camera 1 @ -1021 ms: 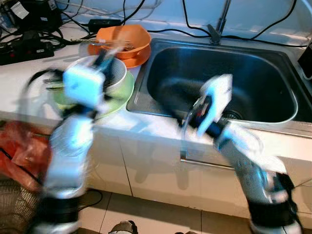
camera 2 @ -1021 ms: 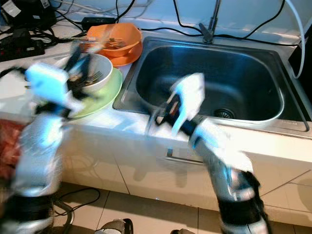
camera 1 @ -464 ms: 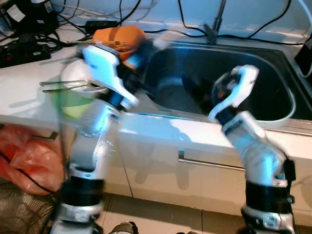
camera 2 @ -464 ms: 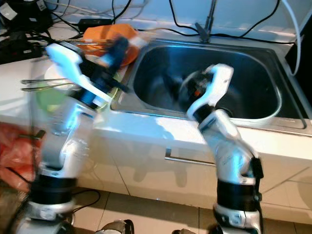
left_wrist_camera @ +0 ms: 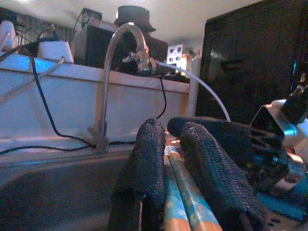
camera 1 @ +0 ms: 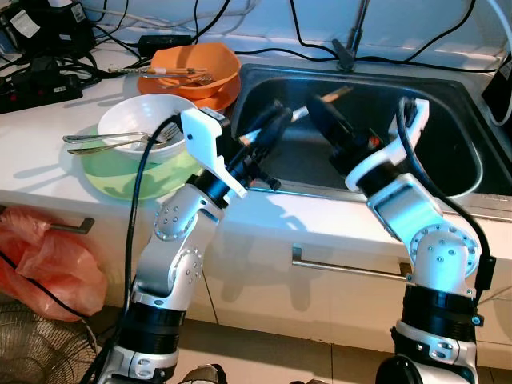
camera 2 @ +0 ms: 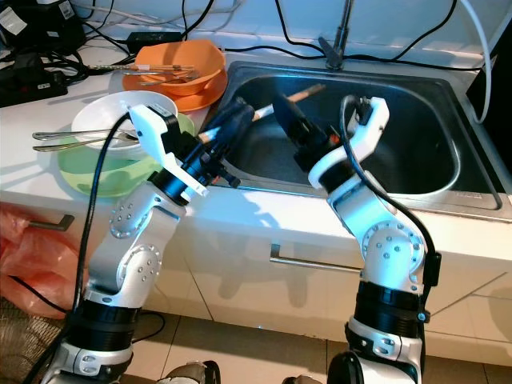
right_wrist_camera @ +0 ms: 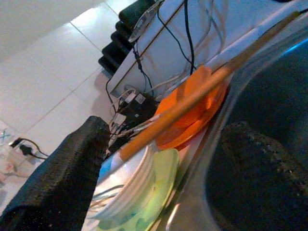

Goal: Kitchen organization

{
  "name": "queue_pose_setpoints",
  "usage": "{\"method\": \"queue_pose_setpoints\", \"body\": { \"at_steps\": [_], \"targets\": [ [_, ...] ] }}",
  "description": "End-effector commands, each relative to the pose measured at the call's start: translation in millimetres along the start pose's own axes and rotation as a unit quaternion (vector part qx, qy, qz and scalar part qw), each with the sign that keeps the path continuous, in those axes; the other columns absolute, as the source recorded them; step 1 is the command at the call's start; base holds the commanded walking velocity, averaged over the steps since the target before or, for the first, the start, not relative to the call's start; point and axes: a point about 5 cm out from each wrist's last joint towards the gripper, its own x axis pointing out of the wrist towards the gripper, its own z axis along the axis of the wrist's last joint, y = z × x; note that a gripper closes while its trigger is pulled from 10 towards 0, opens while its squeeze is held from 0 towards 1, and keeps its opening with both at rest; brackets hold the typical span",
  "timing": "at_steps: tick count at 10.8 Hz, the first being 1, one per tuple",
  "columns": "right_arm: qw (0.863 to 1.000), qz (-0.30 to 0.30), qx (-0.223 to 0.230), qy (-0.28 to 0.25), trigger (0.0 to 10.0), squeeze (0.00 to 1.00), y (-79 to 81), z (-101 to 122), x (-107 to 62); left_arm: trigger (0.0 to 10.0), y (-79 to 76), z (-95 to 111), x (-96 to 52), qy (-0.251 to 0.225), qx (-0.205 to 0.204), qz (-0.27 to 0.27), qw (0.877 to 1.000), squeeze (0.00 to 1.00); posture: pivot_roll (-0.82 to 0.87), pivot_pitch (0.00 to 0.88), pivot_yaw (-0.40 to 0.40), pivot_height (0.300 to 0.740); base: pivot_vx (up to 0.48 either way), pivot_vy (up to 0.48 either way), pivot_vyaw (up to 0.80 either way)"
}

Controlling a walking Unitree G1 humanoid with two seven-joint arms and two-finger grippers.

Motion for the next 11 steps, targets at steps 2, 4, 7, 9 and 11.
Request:
{"method": "queue_pose_setpoints", "body": {
  "at_steps": [2, 4, 7, 9, 11],
  "targets": [
    [1.0, 0.005, 0.012, 0.002, 10.0, 0.0, 4.2, 3.8, 1.2, 0.0, -0.2, -5.5, -3.6, 0.013, 0.004, -0.004, 1.0, 0.0, 0.02, 0.107, 0.02, 0.74, 0.0, 0.0, 0.0],
    [1.0, 0.002, 0.015, 0.005, 10.0, 0.0, 3.8, 2.8, 1.9, 0.0, -4.3, -4.7, -3.4, 0.011, -0.007, -0.016, 1.0, 0.0, 0.02, 0.107, 0.019, 0.74, 0.0, 0.0, 0.0],
    [0.999, 0.003, 0.043, 0.005, 10.0, 0.0, 7.1, 1.4, 9.0, 0.0, -14.9, -5.3, -4.9, 0.008, -0.025, -0.034, 0.999, 0.0, 0.02, 0.109, 0.011, 0.74, 0.0, 0.0, 0.0],
    [0.998, 0.002, 0.058, 0.007, 10.0, 0.0, 7.3, -1.7, 12.0, 0.0, -16.7, -6.8, -4.9, 0.009, -0.029, -0.036, 0.999, 0.0, 0.02, 0.11, 0.006, 0.74, 0.0, 0.0, 0.0],
    [0.995, 0.0, 0.095, -0.001, 0.0, 0.0, 4.5, 0.2, 14.8, 0.0, -15.7, -6.8, -5.2, 0.01, -0.028, -0.032, 0.999, 0.0, 0.02, 0.114, 0.002, 0.74, 0.0, 0.0, 0.0]
  ]
}}
